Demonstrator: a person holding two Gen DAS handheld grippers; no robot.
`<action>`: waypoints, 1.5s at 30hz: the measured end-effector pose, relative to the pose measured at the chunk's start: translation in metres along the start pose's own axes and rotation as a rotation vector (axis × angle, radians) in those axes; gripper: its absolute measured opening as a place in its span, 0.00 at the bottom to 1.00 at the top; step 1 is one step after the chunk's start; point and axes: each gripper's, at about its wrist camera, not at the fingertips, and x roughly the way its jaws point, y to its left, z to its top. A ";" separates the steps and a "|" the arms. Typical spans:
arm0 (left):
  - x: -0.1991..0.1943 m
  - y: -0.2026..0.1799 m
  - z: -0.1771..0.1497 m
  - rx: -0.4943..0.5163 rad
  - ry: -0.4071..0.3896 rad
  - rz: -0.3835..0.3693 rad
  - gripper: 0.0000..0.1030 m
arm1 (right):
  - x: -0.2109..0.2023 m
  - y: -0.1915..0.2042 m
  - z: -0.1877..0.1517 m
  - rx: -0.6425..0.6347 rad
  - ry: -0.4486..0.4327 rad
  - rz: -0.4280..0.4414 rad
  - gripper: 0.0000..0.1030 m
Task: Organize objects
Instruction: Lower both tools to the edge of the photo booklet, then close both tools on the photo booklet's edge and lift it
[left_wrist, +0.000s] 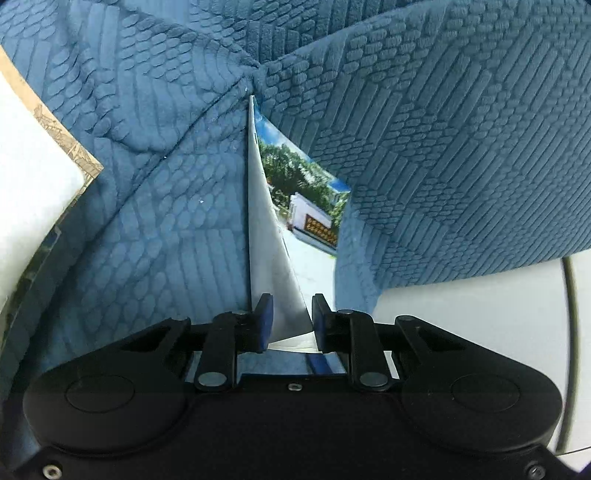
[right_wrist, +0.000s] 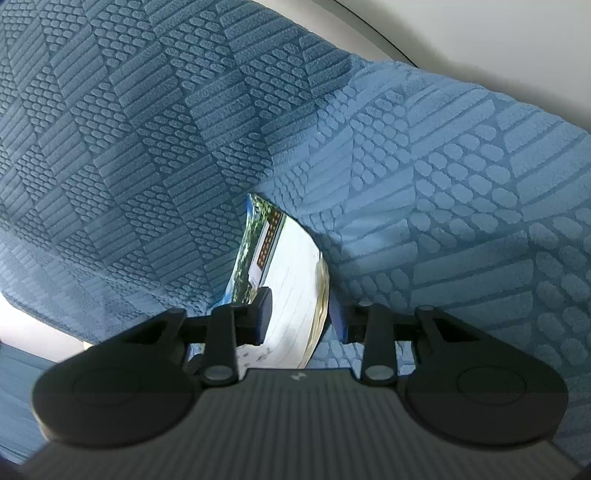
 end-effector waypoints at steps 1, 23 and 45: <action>0.000 -0.001 -0.002 0.007 -0.005 0.010 0.20 | -0.001 -0.001 0.000 0.010 0.006 0.010 0.37; -0.006 0.020 0.002 -0.097 -0.026 0.028 0.05 | 0.035 0.011 -0.034 0.160 0.203 0.267 0.67; -0.021 0.012 0.009 -0.099 -0.005 -0.084 0.01 | 0.022 -0.005 -0.017 0.282 0.070 0.234 0.58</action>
